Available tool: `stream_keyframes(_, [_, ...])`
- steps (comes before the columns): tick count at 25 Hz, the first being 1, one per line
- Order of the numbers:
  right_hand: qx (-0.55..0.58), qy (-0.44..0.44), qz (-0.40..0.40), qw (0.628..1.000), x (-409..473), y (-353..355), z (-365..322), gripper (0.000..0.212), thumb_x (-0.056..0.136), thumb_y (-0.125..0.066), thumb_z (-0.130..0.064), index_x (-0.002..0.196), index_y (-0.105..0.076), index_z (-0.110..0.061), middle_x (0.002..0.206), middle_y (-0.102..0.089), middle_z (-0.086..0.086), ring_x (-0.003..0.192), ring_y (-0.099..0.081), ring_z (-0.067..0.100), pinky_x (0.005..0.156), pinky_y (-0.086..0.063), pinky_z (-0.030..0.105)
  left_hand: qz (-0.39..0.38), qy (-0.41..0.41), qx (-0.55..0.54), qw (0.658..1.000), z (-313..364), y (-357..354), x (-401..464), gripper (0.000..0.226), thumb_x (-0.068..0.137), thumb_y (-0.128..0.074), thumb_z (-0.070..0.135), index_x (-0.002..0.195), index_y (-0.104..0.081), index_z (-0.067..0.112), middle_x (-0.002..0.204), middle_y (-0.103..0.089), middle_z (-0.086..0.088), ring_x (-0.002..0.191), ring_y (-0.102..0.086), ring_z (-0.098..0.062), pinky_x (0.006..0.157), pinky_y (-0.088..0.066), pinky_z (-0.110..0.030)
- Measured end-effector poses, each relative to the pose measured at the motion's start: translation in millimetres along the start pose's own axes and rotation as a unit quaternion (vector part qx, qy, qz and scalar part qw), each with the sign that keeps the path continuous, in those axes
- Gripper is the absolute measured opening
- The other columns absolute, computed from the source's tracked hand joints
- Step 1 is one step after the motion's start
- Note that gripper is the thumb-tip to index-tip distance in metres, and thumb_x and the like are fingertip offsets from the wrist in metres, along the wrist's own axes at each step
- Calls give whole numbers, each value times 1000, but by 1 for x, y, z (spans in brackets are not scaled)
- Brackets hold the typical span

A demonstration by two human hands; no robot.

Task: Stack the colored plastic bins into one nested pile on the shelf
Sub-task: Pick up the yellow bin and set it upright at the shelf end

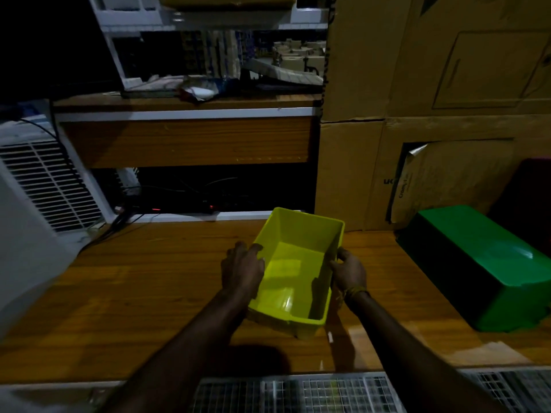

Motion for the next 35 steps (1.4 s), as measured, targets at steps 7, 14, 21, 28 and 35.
stream_keyframes(7, [50,-33,38,997,-17,-5,-2,44,91,-61,-22,134,-56,-9,120,-66,24,110,-63,38,91,-51,43,-61,43,-83,994,-19,3,35,35,91,-53,30,118,-63,9,124,-64,-18,114,-59,-37,89,-50,-39])
stream_keyframes(14, [15,-28,7,999,11,19,-63,29,87,-68,-17,110,-71,0,103,-72,26,84,-64,31,72,-47,39,-50,110,-87,989,-15,68,71,37,85,-62,29,112,-64,5,123,-63,-21,113,-60,-39,85,-49,-40])
stream_keyframes(21, [-15,32,-17,999,-9,-41,-117,13,82,-69,-11,74,-69,0,74,-64,18,72,-62,29,62,-46,39,-17,132,-89,987,-77,101,68,30,82,-57,27,106,-70,14,113,-68,-15,105,-64,-36,80,-47,-37])
stream_keyframes(28, [-94,141,-63,984,-59,-174,-173,15,83,-56,-5,77,-68,4,89,-68,31,78,-67,35,61,-42,39,32,196,-77,977,-212,127,39,27,81,-53,34,83,-68,12,98,-69,-15,95,-65,-37,70,-44,-34])
stream_keyframes(35, [-61,135,-124,981,-119,-284,-214,29,95,-45,-13,120,-56,-3,120,-59,22,110,-56,36,87,-45,37,117,134,-96,979,-320,147,-6,30,79,-63,38,99,-78,21,106,-74,-7,99,-66,-31,83,-52,-41])
Point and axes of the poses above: each hand's wrist, its own x-axis towards the middle knuckle, its own y-axis out of the back of the hand, z = x × y, the point moved 3 cm from there along x, towards the middle knuckle
